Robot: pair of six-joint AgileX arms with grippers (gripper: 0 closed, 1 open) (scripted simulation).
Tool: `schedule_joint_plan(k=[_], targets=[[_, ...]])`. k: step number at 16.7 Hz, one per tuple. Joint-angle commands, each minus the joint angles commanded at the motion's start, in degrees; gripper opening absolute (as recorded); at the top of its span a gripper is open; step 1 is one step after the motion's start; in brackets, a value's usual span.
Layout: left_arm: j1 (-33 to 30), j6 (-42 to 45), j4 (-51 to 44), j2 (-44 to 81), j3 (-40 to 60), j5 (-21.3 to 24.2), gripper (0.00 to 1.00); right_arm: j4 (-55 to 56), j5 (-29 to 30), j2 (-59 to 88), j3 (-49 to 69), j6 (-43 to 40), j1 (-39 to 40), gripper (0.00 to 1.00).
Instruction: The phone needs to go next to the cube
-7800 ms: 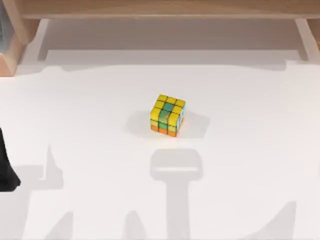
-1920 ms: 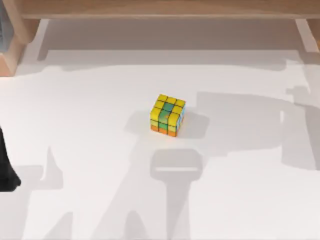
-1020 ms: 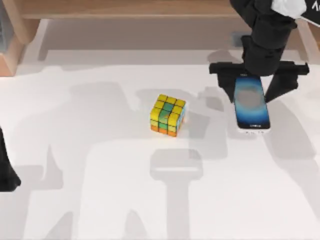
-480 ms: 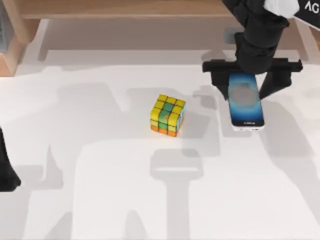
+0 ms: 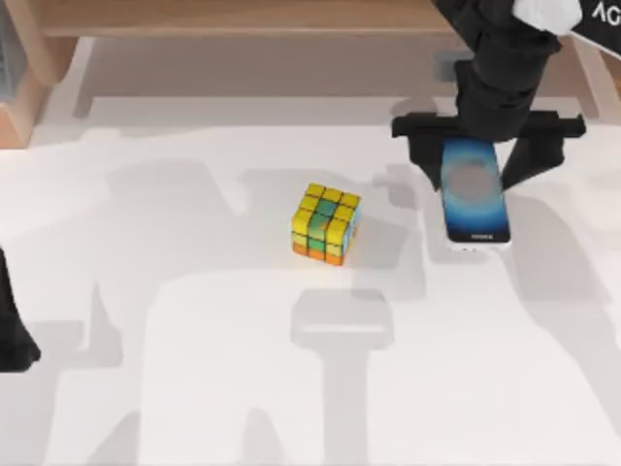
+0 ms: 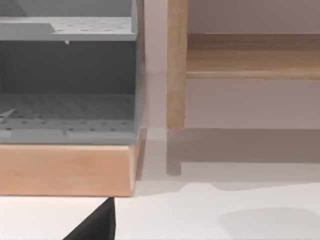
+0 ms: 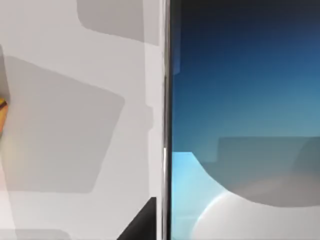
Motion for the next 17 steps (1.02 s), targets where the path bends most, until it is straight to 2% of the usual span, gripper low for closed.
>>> schedule_joint_plan(k=[17], targets=[[0.0,0.0,0.0,0.0,0.0,0.0,1.00,8.7,0.1,0.0,-5.7,0.0,0.3,0.00]])
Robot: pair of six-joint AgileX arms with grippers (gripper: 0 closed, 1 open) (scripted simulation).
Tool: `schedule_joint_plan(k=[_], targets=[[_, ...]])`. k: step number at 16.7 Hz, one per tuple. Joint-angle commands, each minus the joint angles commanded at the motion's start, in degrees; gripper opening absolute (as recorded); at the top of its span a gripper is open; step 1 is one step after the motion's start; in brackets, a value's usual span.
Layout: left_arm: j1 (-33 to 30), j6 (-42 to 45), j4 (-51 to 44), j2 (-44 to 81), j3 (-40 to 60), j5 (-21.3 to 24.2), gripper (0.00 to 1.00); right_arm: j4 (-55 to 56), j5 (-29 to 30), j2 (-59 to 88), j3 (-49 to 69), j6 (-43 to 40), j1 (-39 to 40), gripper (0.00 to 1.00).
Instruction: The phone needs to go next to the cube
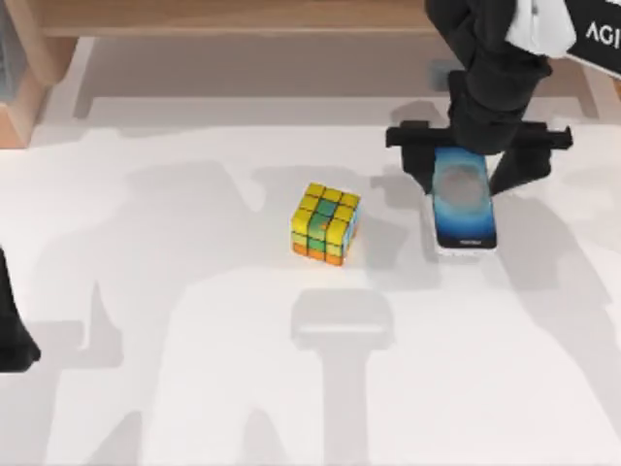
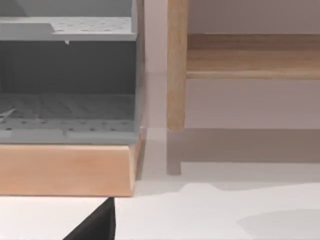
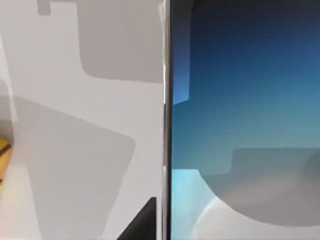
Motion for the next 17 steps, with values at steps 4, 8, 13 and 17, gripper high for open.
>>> schedule_joint_plan(k=[4,8,13,17], targets=[[0.0,0.0,0.0,0.0,0.0,0.0,1.00,1.1,0.0,2.0,-2.4,-0.1,0.0,0.00],[0.0,0.0,0.0,0.0,0.0,0.0,1.00,1.2,0.0,2.6,-3.0,-0.1,0.0,0.00],[0.0,0.0,0.0,0.0,0.0,0.0,1.00,1.2,0.0,2.6,-3.0,-0.1,0.0,0.23],[0.0,0.0,0.0,0.0,0.0,0.0,1.00,1.2,0.0,2.6,-3.0,-0.1,0.0,0.53]])
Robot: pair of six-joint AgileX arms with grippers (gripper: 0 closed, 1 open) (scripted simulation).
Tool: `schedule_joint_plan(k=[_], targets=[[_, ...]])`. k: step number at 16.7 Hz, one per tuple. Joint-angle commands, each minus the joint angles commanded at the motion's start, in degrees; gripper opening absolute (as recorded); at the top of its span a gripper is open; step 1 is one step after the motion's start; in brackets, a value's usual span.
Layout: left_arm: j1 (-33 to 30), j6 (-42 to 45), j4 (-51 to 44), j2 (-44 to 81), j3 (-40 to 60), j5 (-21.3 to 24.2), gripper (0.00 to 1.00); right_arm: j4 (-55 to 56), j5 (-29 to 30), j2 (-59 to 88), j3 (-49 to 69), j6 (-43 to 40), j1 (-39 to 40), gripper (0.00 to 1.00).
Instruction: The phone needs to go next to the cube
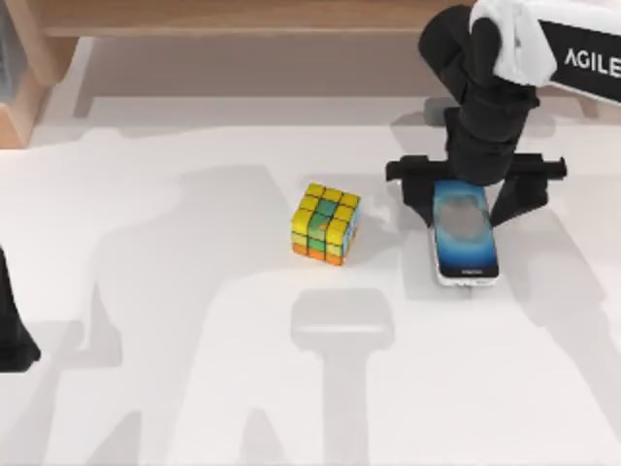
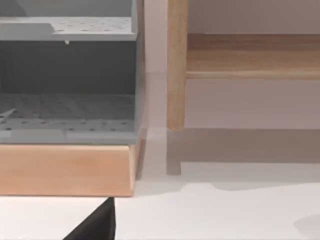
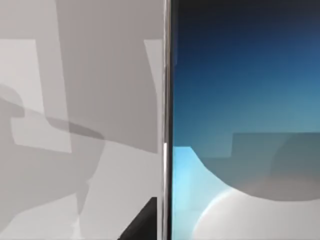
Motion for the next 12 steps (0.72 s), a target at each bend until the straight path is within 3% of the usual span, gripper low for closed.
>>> schedule_joint_plan(k=[6,12], targets=[[0.0,0.0,0.0,0.0,0.0,0.0,1.00,0.0,0.0,0.0,0.0,0.0,0.0,0.98],[0.0,0.0,0.0,0.0,0.0,0.0,1.00,0.0,0.0,0.0,0.0,0.0,0.0,1.00]])
